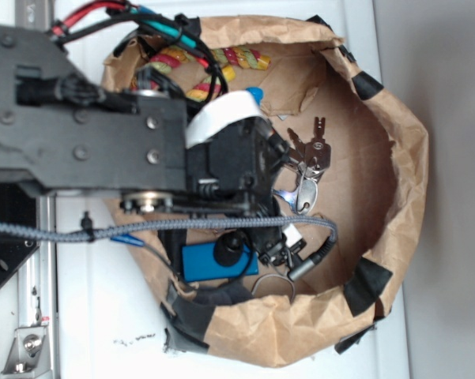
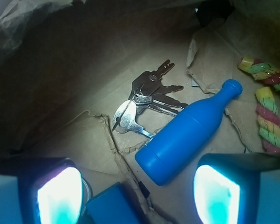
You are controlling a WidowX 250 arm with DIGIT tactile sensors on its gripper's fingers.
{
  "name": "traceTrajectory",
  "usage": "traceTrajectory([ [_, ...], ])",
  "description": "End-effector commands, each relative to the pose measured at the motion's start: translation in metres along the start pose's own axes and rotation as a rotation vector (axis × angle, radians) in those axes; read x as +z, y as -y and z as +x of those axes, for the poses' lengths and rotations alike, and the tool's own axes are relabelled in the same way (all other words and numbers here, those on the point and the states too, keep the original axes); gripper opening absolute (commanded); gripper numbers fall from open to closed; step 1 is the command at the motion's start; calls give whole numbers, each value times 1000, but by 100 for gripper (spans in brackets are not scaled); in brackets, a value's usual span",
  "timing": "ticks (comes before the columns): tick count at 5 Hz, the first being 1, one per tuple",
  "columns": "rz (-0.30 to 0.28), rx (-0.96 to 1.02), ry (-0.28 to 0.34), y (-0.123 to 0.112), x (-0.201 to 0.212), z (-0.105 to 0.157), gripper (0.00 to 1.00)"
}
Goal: Grab the silver keys.
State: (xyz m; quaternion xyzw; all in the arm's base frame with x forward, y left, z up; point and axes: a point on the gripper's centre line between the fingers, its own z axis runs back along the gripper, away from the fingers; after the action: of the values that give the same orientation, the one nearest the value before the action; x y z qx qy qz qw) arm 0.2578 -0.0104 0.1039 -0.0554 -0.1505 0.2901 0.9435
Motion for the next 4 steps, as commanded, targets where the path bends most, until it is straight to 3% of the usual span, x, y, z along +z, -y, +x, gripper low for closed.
traceTrajectory([
  [1,-90,60,130,28,-25,38,100],
  [2,-143,21,125,34,-24,42,100],
  [3,-145,9,146,37,-32,50,100],
  [4,-106,-21,160,37,-44,52,100],
])
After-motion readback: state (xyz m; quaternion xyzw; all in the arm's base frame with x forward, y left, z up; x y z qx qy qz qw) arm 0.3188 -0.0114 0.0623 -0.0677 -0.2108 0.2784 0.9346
